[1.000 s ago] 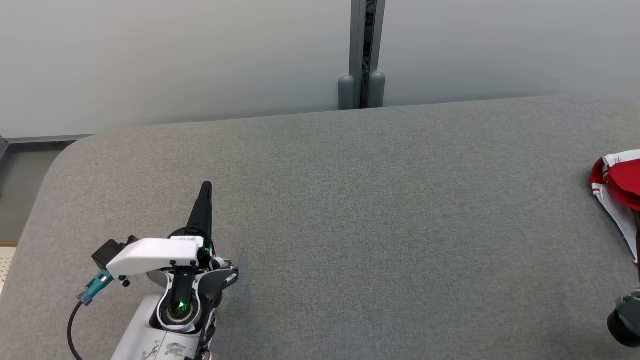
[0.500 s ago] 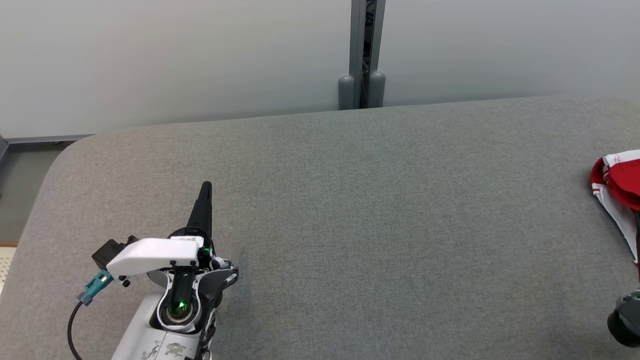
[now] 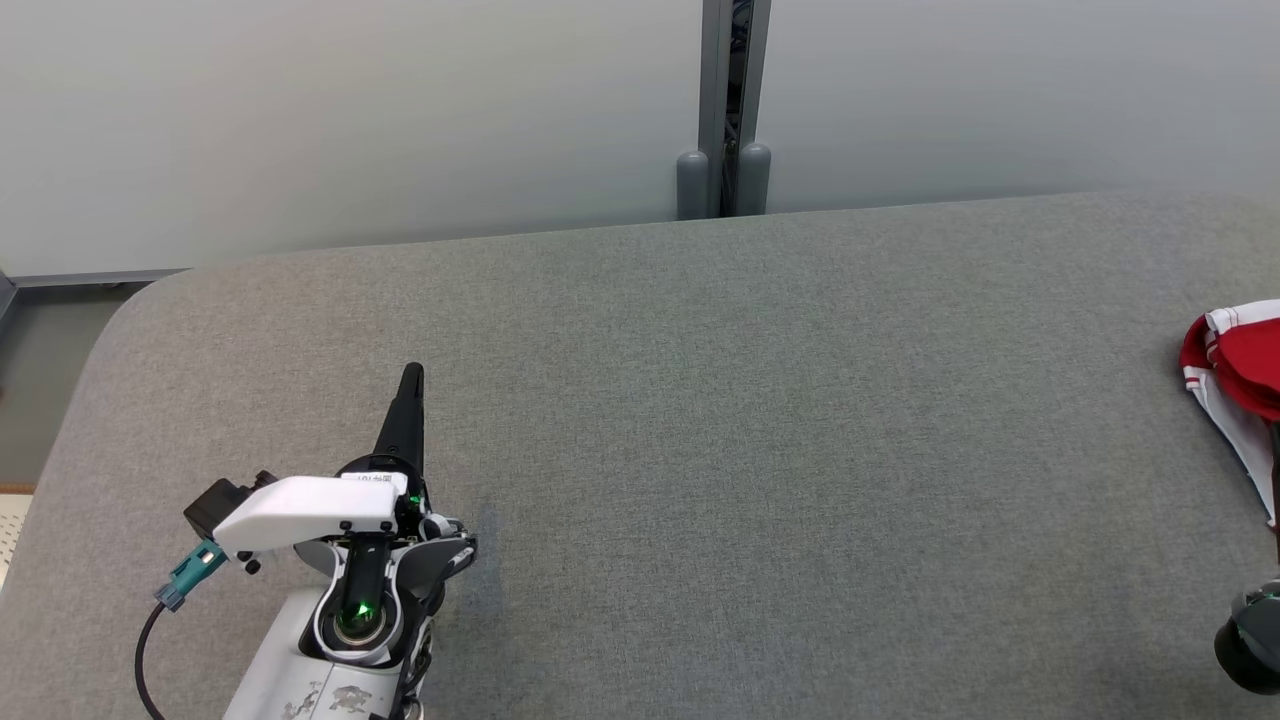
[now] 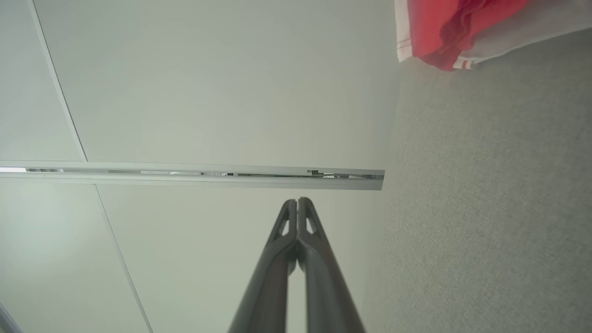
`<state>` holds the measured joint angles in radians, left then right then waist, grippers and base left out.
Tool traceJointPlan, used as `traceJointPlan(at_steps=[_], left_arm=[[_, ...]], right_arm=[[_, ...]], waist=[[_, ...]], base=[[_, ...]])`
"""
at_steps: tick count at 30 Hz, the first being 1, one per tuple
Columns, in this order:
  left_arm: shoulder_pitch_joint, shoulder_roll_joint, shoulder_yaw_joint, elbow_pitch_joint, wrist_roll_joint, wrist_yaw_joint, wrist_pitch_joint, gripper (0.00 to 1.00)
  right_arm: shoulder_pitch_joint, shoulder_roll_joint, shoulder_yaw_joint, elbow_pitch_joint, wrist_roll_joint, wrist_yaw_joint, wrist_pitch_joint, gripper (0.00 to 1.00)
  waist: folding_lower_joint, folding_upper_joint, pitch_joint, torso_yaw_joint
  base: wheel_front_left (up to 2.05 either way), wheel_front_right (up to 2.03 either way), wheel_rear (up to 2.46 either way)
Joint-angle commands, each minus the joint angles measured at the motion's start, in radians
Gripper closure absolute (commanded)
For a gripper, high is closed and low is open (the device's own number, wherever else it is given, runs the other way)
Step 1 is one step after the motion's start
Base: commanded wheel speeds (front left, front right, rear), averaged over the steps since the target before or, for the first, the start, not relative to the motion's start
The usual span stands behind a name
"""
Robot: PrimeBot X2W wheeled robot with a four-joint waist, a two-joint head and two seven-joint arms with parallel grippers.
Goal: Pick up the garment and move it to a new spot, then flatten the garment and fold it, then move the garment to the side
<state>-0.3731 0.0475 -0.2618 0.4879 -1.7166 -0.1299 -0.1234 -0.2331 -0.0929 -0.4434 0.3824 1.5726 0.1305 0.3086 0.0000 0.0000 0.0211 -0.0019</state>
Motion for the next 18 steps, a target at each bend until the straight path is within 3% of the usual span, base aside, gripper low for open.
traceJointPlan(at_steps=[1,18], left_arm=[[-0.007,0.005,0.001,0.0,0.001,-0.004,0.004,1.0],[-0.007,0.005,0.001,-0.001,0.001,-0.004,0.004,1.0]], right_arm=[[-0.002,-0.002,-0.002,0.003,-0.005,0.0,0.005,1.0],[-0.002,-0.002,-0.002,0.003,-0.005,0.0,0.005,1.0]], waist=[[0.0,0.0,0.0,0.0],[0.0,0.0,0.0,0.0]], base=[[0.0,0.0,0.0],[0.0,0.0,0.0]])
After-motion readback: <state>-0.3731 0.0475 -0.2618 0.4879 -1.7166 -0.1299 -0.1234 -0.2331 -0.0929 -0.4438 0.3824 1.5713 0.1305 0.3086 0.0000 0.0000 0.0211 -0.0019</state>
